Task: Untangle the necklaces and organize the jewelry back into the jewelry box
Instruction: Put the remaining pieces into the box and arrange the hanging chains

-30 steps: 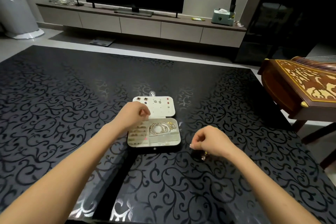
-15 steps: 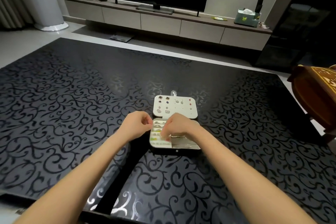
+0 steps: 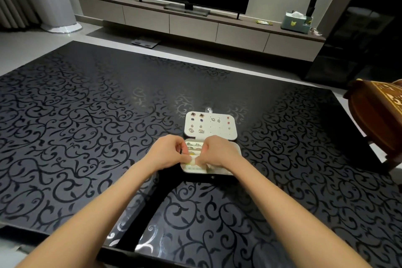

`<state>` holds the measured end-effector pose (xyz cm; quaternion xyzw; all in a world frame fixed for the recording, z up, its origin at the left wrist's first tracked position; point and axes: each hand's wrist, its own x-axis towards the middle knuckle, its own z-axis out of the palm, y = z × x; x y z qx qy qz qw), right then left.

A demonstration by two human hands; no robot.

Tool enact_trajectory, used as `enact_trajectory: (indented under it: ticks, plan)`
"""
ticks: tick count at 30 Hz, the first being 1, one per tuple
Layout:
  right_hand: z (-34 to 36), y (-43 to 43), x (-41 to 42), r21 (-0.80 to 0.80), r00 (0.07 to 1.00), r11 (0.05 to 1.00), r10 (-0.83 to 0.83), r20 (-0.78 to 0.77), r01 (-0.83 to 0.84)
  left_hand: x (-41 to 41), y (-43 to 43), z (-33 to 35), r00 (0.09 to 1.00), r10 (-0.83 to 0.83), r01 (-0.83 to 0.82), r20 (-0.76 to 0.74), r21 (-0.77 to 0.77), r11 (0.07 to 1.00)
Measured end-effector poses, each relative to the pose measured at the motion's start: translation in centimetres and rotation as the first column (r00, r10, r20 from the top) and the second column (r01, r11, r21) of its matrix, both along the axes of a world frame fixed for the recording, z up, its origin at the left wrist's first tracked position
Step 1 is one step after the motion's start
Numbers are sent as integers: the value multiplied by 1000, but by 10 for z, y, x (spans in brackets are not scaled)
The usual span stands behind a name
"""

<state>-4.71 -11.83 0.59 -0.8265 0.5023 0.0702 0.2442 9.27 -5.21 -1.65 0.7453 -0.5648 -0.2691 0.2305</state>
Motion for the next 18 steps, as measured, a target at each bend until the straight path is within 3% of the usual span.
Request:
enact_trajectory:
  ticks: [3,8,13,18]
  plan:
    - [8,-2,-47,-6,983,991,-130,128,132,0,3,1,1000,5,-5,23,8,1000]
    - [6,-8,-153,-68,947,948,-316,-58,312,-12,-2,4,999,6,-6,45,7,1000]
    - [-9,4,-186,15,972,975,-222,-81,223,-25,-5,4,998,-11,13,66,-20,1000]
    - [-19,19,-187,-255,997,967,-39,-63,22,-38,-8,5,997,-8,12,79,-41,999]
